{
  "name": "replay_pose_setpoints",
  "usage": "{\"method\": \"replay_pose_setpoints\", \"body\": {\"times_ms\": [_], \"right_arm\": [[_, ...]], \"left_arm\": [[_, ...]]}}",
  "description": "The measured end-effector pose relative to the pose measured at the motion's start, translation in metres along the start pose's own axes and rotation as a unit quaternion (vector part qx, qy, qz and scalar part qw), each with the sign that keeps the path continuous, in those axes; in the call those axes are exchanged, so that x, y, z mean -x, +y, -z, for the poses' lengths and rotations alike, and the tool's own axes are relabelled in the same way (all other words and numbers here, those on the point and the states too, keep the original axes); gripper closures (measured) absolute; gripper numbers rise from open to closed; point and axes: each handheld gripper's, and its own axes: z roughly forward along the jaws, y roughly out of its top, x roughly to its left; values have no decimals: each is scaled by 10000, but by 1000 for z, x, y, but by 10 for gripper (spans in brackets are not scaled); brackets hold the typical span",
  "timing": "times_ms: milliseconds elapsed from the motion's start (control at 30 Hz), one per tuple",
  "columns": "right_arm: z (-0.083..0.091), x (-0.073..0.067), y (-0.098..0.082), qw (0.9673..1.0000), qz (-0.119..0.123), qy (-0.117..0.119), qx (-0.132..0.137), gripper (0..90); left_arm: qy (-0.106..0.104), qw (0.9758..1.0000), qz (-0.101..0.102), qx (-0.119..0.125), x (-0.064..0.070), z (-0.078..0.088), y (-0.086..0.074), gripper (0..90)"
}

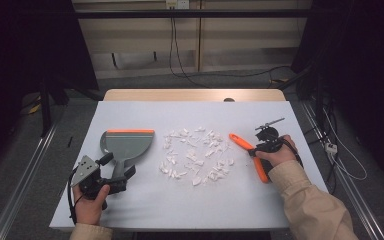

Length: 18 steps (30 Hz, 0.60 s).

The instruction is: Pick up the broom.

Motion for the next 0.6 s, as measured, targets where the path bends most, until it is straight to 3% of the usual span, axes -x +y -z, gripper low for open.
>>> {"method": "replay_pose_setpoints", "body": {"times_ms": [333,467,600], "right_arm": [[-2,-5,3,9997,-161,-147,-131,599],[-3,0,3,9994,-321,-1,-135,601],[-3,0,2,9990,-423,-58,-94,613]], "left_arm": [[-31,10000,-5,-9,1,-1,0,52],[-35,10000,0,0,1,-1,-1,52],[-50,10000,-48,-12,1,-1,0,52]]}}
